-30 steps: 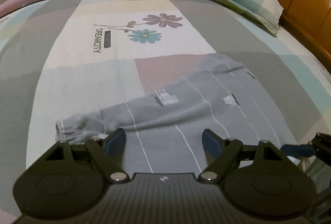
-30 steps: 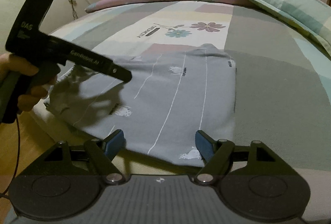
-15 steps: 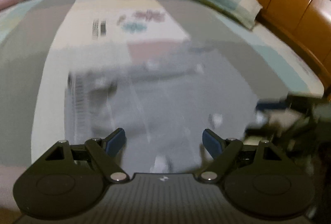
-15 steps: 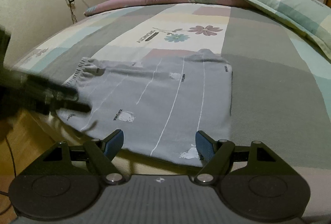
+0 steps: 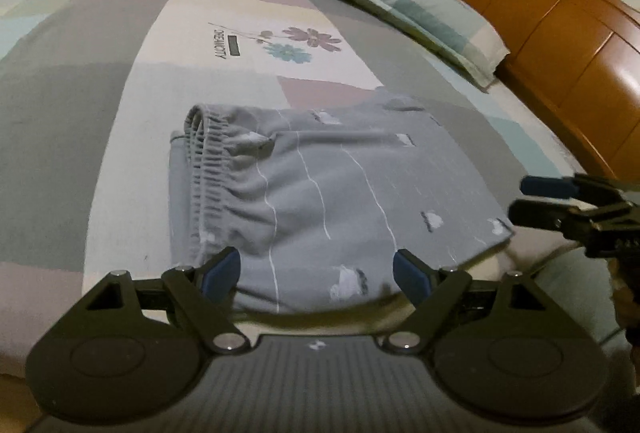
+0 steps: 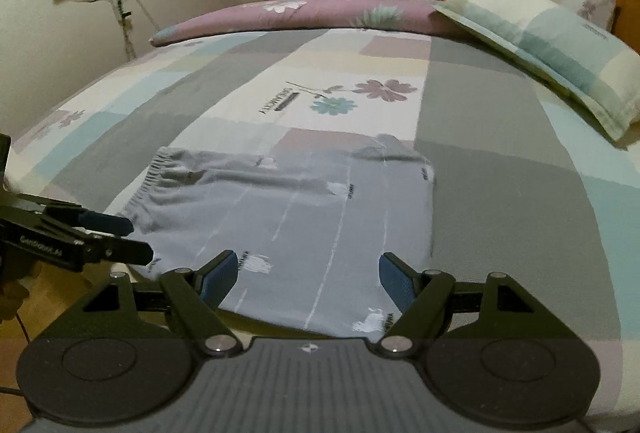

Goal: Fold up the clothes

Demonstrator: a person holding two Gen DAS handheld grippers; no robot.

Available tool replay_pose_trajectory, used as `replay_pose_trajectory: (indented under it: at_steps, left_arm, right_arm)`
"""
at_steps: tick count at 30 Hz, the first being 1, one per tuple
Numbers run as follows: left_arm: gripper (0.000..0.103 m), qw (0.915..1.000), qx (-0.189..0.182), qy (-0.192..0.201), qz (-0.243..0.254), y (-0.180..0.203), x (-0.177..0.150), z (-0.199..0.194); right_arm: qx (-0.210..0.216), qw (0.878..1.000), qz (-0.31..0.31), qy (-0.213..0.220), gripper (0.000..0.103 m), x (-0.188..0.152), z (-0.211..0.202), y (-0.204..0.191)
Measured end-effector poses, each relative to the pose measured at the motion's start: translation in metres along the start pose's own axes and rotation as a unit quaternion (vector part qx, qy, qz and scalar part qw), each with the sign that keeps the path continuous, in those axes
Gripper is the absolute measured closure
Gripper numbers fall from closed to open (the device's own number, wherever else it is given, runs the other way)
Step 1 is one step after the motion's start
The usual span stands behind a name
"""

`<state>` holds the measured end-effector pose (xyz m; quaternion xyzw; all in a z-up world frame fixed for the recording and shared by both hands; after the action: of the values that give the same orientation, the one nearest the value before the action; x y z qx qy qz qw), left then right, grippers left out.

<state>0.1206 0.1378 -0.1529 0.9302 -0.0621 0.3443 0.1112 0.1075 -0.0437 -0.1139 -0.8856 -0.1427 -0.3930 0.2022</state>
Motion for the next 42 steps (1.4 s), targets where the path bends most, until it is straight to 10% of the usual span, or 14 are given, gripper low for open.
replay_pose_trajectory:
  at_steps: [14,26,42]
  left_arm:
    - [0.019,0.9916,0.007,-0.03,-0.126,-0.061,0.041,0.014]
    - [0.016,0.97,-0.062,-0.101,-0.212,-0.07,0.032,0.049]
    - [0.01,0.9584,-0.128,-0.116,-0.227,-0.072,0.061,0.078]
  right_arm:
    - [0.073,0.99,0.122,0.005,0.003,0.009,0.008,0.063]
    - [0.183,0.941,0.283,-0.021,0.0,-0.003,0.044,0.121]
    - [0.268,0.907,0.325,-0.023,0.0,0.021,0.076,0.129]
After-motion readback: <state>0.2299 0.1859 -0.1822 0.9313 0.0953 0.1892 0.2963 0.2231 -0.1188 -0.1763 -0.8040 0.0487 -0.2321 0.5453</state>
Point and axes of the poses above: each gripper's, at about its wrist camera, not at the fingertips, and z roughly the way its jaws point, y to its right, x to its top, the point moved 10 cm from there along z, roughly the way its jaws point, and after that the axes turned 12 degrees about x, right-handed, at the moved point
